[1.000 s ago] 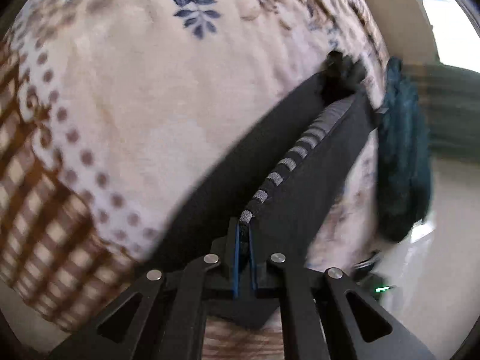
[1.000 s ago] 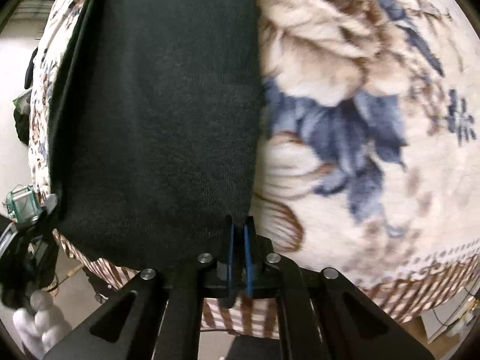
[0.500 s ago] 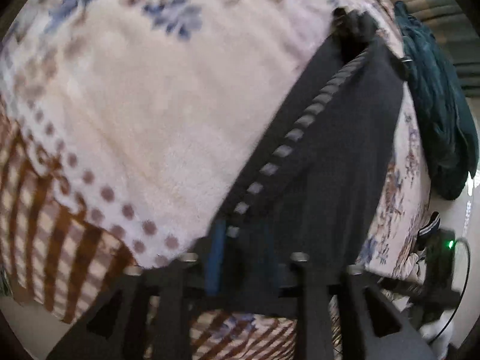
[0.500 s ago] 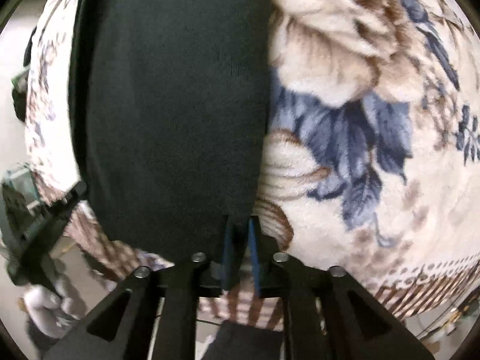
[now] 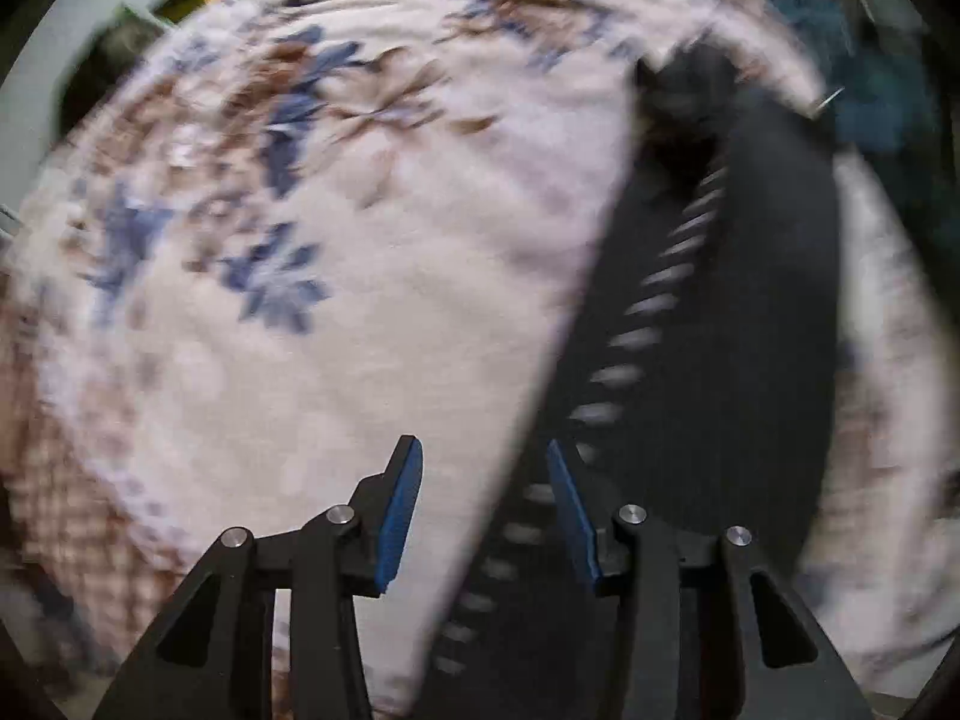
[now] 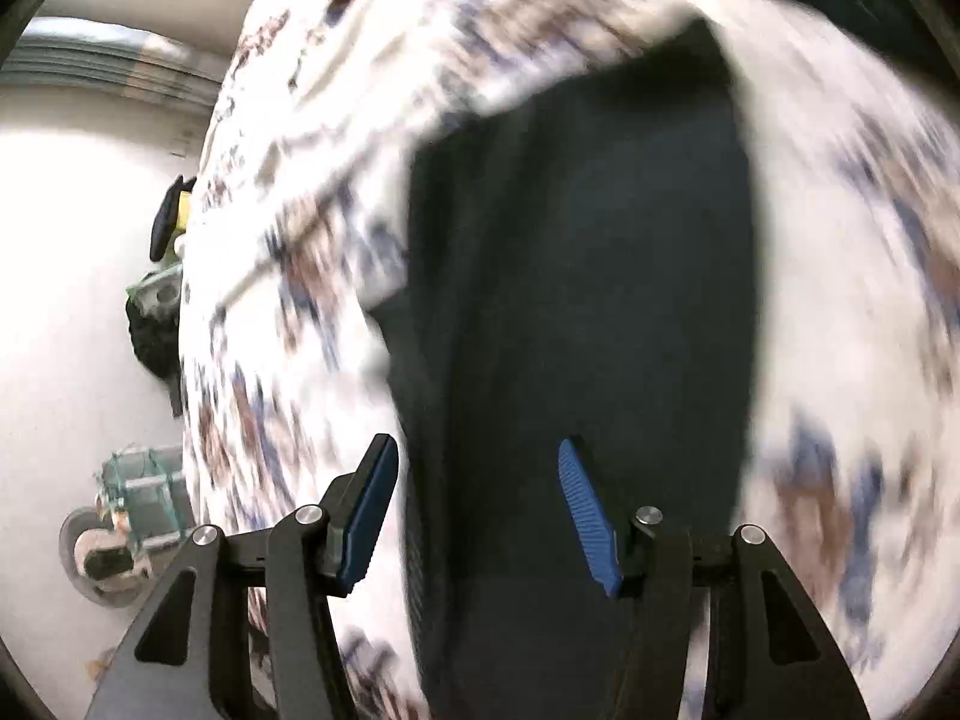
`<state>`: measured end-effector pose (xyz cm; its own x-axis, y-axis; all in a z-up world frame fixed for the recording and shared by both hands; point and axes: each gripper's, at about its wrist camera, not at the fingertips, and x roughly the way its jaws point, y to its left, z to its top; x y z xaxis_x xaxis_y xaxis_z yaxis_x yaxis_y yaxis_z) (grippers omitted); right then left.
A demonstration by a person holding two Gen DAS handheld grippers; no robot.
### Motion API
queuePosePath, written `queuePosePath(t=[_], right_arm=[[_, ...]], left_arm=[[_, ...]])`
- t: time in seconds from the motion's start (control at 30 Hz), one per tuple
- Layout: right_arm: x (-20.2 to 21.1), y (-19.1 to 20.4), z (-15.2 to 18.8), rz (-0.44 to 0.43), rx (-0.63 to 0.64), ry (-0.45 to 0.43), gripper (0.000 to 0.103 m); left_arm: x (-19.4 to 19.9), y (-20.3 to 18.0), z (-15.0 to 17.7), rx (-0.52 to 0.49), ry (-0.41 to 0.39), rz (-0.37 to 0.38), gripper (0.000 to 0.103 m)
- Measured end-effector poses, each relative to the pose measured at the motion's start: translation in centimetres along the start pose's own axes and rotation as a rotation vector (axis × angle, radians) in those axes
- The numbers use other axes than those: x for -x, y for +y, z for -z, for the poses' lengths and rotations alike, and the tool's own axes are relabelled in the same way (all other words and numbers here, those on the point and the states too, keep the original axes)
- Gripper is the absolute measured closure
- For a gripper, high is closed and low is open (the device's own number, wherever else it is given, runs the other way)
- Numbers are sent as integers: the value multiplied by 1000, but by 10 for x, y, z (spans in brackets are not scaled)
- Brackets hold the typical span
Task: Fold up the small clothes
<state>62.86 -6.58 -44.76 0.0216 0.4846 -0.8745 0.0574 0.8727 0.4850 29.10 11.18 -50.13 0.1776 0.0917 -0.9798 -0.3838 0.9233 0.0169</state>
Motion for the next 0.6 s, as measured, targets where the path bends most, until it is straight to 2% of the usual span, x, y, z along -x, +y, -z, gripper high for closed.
queuePosePath(t=[0.03,0.07,0.1,0.13,0.23,0.27,0.3,0.33,0.37,0.47,0.6], right_arm=[[-11,9,-27,12,0,11,44],[-28,17,-54,28,-2,43,44],[-42,27,-67,42,-13,51,44],[-56,33,-88,73,-24,51,44],[-105,52,-114,151,-15,97,45],[-117,53,-113,172,-13,105,50],[-123,54,-117,199,-10,112,77],[-127,53,-119,246,-16,111,93],[-127,52,-121,250,-26,103,96],[-116,53,-127,212,-65,75,96],[-101,54,-132,169,-114,45,96]], left_arm=[[-8,0,3,-5,6,-74,62],[-15,2,7,5,17,-104,62],[-21,5,9,21,30,-117,62],[-26,9,11,48,47,-114,62],[-30,20,15,125,62,-83,62],[-29,23,15,137,61,-76,62],[-29,25,15,144,62,-68,62],[-29,27,16,149,61,-56,62],[-27,30,16,154,56,-37,62],[-17,41,19,181,45,39,62],[-10,51,21,182,41,101,62]])
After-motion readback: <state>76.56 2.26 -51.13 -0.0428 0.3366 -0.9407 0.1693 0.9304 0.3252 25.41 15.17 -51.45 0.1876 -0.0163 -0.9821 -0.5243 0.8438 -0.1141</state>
